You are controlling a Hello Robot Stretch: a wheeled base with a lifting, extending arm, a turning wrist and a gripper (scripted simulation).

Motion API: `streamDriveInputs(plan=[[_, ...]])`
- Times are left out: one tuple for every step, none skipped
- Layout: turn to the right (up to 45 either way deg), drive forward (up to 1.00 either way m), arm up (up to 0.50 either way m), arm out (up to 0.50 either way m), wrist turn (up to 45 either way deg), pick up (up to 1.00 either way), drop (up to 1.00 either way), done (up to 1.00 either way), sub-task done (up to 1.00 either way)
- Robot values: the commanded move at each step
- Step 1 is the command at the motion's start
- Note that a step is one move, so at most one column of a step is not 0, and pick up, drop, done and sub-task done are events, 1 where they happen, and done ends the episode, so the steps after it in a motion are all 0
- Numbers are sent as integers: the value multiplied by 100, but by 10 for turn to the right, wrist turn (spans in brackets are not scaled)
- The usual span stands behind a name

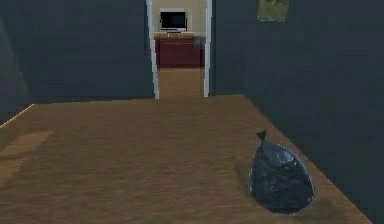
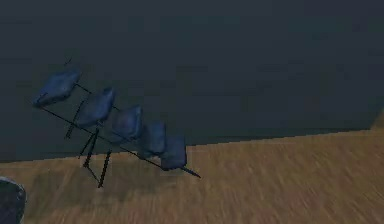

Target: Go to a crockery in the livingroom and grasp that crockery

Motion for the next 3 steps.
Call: streamDriveInputs(plan=[[0,100,0,0,0,0,0,0,0],[0,100,0,0,0,0,0,0,0],[-30,0,0,0,0,0,0,0,0]])
